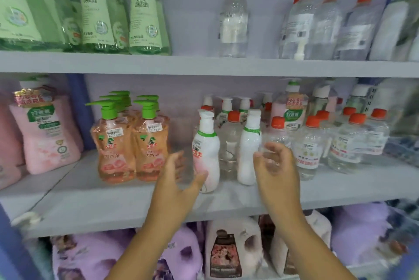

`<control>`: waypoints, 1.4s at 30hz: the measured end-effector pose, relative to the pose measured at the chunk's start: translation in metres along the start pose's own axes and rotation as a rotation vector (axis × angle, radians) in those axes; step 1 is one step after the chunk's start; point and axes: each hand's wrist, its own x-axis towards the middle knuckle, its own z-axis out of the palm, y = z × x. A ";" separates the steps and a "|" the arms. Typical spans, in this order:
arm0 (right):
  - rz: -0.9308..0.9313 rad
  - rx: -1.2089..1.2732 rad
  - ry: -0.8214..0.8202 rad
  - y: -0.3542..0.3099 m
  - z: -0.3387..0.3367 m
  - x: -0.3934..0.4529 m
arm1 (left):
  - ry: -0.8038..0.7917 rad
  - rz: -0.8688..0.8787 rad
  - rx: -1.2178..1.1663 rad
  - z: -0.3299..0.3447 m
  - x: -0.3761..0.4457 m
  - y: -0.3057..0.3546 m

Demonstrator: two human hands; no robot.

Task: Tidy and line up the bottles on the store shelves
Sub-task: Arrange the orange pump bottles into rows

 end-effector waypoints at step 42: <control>-0.005 -0.321 -0.307 0.029 -0.035 0.026 | 0.369 -0.094 0.555 0.046 -0.002 0.000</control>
